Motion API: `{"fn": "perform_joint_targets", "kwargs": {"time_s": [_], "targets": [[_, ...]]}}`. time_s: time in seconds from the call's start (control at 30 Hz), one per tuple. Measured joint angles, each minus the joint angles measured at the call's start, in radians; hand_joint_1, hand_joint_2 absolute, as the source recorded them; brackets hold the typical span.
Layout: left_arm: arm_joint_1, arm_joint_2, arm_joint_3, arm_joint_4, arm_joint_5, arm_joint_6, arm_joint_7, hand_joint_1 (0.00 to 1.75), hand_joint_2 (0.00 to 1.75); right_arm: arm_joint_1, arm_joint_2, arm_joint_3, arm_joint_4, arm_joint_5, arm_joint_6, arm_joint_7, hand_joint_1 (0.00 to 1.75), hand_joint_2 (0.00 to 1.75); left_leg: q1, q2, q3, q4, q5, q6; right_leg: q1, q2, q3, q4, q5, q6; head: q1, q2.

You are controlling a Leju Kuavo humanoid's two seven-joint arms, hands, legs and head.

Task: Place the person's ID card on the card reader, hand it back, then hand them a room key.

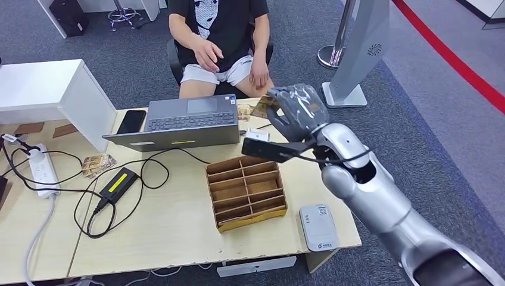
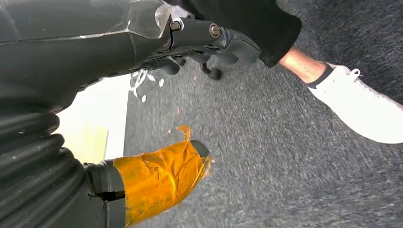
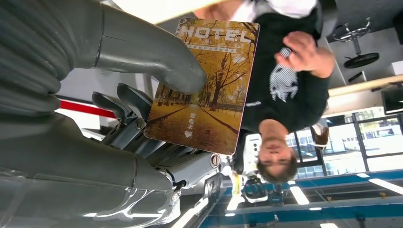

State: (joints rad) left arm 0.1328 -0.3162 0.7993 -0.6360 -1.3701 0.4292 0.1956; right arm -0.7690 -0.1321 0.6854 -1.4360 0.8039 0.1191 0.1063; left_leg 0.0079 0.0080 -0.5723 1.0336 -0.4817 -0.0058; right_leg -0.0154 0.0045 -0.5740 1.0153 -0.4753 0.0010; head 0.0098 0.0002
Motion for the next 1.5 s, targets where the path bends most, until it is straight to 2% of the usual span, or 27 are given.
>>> {"fn": "perform_joint_targets", "kwargs": {"time_s": [0.17,0.33,0.73,0.77,0.83,0.87,0.9,0.97,1.1,1.23,1.37,1.5], "targets": [[-0.011,0.001,0.021,0.009,-0.068,-0.002,-0.001,0.0,1.75,-0.179,0.135,0.045,0.202,-0.02,0.024,0.025,1.75,1.75,0.001,-0.002,-0.002,0.0,0.001,-0.001,0.001,-0.002,-0.002,0.0,0.0,0.0,0.0,0.0],[-0.018,0.003,0.035,0.027,-0.127,0.002,0.012,0.0,1.75,-0.292,0.233,0.087,0.384,0.03,0.013,0.059,1.75,1.75,0.001,-0.003,-0.003,0.0,0.001,-0.001,0.001,-0.002,-0.002,0.0,0.0,0.0,0.0,0.0],[-0.049,0.012,0.047,0.088,-0.156,0.029,0.032,0.0,1.75,-0.356,0.352,0.126,0.666,0.08,-0.017,0.055,1.75,1.75,0.001,-0.004,-0.003,0.0,0.001,-0.001,0.001,-0.003,-0.003,-0.001,0.0,0.0,0.0,0.0],[-0.051,0.012,0.049,0.091,-0.156,0.031,0.032,0.0,1.75,-0.357,0.359,0.127,0.686,0.087,-0.023,0.053,1.47,1.75,0.001,-0.004,-0.003,0.0,0.001,-0.001,0.001,-0.003,-0.003,-0.001,0.0,0.0,0.0,0.0],[-0.052,0.012,0.052,0.094,-0.156,0.033,0.034,0.0,1.75,-0.356,0.369,0.129,0.722,0.1,-0.035,0.049,0.6,1.75,0.001,-0.004,-0.003,0.0,0.001,-0.001,0.001,-0.003,-0.003,-0.001,0.0,0.0,0.0,0.0],[-0.052,0.012,0.054,0.096,-0.156,0.033,0.034,0.0,1.75,-0.356,0.373,0.129,0.736,0.104,-0.038,0.047,0.17,1.31,0.001,-0.004,-0.003,0.0,0.001,-0.001,0.001,-0.003,-0.003,-0.001,0.0,0.0,0.0,0.0],[-0.052,0.012,0.055,0.097,-0.156,0.033,0.035,0.0,1.75,-0.356,0.377,0.129,0.747,0.107,-0.04,0.046,0.0,0.87,0.001,-0.004,-0.003,0.0,0.001,-0.001,0.001,-0.003,-0.003,-0.001,0.0,0.0,0.0,0.0],[-0.053,0.012,0.058,0.097,-0.156,0.033,0.036,0.0,1.75,-0.356,0.384,0.129,0.761,0.113,-0.044,0.047,0.0,0.0,0.001,-0.004,-0.004,0.0,0.001,-0.001,0.001,-0.002,-0.003,-0.001,0.0,0.0,0.0,0.0],[-0.053,0.011,0.06,0.097,-0.156,0.03,0.041,0.0,1.75,-0.354,0.392,0.129,0.746,0.153,-0.069,0.06,0.0,0.0,0.001,-0.003,-0.004,0.0,0.001,-0.001,0.001,-0.002,-0.004,-0.001,0.0,0.0,0.0,0.0],[-0.051,0.009,0.066,0.094,-0.154,0.023,0.041,0.0,1.75,-0.337,0.388,0.129,0.635,0.191,-0.07,0.078,0.0,0.0,0.001,-0.003,-0.004,0.0,0.001,-0.001,0.001,-0.002,-0.005,-0.001,0.0,0.0,0.0,0.0],[-0.05,0.008,0.067,0.091,-0.126,0.025,0.039,0.0,1.75,-0.284,0.357,0.129,0.438,0.192,-0.066,0.074,0.0,1.75,0.001,-0.003,-0.005,0.0,0.001,-0.002,0.001,-0.002,-0.005,-0.001,0.0,0.0,0.0,0.0],[-0.049,0.007,0.067,0.087,-0.084,0.027,0.034,0.0,1.75,-0.216,0.309,0.128,0.247,0.19,-0.07,0.069,0.0,1.75,0.001,-0.004,-0.006,0.0,0.001,-0.001,0.001,-0.003,-0.005,-0.001,0.0,0.0,0.0,0.0]]}}
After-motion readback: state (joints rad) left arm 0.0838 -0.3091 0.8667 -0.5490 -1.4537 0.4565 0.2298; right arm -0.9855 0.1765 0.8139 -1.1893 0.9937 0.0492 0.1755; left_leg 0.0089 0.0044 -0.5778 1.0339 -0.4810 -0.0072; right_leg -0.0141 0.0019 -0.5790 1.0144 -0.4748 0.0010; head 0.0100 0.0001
